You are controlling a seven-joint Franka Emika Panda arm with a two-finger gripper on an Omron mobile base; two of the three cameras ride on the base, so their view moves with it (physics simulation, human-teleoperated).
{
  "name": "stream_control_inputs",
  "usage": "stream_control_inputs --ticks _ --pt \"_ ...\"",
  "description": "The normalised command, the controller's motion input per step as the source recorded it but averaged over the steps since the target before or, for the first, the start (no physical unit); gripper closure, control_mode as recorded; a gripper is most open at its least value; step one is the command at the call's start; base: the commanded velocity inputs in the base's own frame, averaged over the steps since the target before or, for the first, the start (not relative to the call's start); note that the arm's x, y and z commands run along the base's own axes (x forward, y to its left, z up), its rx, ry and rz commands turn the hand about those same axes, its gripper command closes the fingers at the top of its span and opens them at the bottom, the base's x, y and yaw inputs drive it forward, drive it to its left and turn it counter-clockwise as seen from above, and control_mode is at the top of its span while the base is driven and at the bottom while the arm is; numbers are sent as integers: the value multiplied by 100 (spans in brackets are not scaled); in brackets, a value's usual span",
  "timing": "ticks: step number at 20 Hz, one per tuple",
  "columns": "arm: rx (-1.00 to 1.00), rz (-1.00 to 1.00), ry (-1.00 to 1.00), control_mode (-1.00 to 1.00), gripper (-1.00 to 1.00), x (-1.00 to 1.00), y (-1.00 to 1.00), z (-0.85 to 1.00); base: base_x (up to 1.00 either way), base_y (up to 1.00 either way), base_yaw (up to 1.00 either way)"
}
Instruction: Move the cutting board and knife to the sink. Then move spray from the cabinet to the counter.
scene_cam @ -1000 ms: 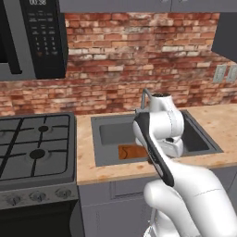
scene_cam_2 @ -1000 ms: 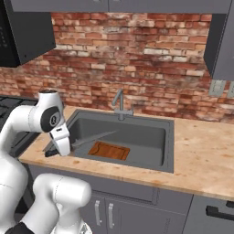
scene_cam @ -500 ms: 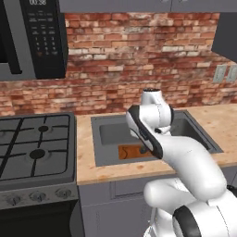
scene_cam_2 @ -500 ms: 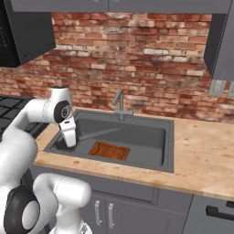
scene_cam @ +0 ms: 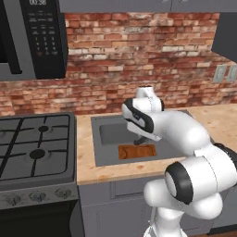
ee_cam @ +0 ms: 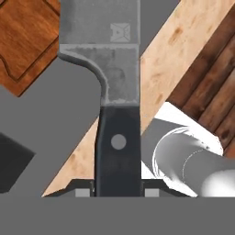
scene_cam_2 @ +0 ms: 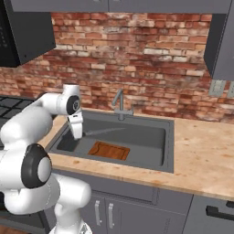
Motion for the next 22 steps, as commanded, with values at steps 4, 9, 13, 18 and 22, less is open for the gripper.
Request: stream_control_inputs --ticks 4,9,13,18,22 --pt "0 -9 0 -100 100 35 0 -30 0 0 0" --pt "0 -11 0 -100 100 30 0 -32 0 0 0" --pt "0 -11 0 -100 100 21 -4 -30 0 0 0" --pt "0 -10 0 -100 100 20 -3 -27 0 0 0" --pt "-1 -13 0 -100 100 27 0 -25 0 0 0"
